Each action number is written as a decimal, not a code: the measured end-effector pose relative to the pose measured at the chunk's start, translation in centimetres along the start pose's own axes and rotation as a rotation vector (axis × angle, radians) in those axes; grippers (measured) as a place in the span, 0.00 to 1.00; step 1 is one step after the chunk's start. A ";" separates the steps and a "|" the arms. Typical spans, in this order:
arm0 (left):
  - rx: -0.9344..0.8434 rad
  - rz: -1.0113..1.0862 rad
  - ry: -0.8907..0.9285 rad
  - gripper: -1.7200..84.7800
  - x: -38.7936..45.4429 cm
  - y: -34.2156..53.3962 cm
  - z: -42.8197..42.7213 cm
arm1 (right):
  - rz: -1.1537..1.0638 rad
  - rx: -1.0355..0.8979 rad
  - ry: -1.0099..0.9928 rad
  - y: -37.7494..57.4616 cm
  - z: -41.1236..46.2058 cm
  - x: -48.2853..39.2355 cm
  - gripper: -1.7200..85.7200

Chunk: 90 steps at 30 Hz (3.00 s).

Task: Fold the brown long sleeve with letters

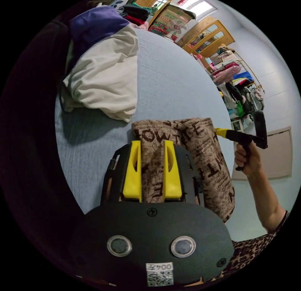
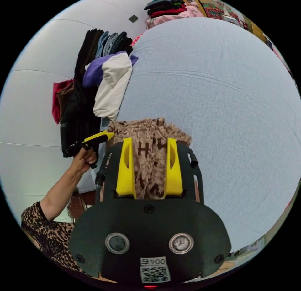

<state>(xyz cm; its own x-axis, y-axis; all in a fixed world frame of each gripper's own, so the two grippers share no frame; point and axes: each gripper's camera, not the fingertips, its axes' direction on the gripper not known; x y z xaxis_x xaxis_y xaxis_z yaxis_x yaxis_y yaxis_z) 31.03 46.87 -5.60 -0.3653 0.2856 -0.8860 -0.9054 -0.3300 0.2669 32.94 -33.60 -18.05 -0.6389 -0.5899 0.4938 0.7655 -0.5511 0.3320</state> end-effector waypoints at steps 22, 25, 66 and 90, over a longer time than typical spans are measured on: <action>0.817 0.481 0.517 0.04 13.9 32.0 -46.1 | -0.420 0.660 -0.164 41.5 -32.9 -1.3 0.02; 0.912 0.432 0.501 0.04 13.4 29.6 -47.5 | -0.348 0.754 -0.207 40.5 -34.7 1.4 0.02; 0.138 0.490 -0.357 0.03 10.1 24.9 -2.6 | 0.445 0.202 0.107 34.4 -8.7 21.7 0.01; 0.157 0.130 -0.454 0.19 -7.9 25.0 -2.7 | 0.040 -0.245 0.580 9.9 7.1 2.2 0.10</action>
<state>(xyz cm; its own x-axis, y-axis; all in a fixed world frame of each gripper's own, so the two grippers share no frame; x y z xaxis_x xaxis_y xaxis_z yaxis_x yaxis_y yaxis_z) 11.84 33.90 7.01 -0.5032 0.6252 -0.5965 -0.8549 -0.2592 0.4495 39.66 -36.20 -7.94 -0.6003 -0.7989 -0.0374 0.7938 -0.6008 0.0947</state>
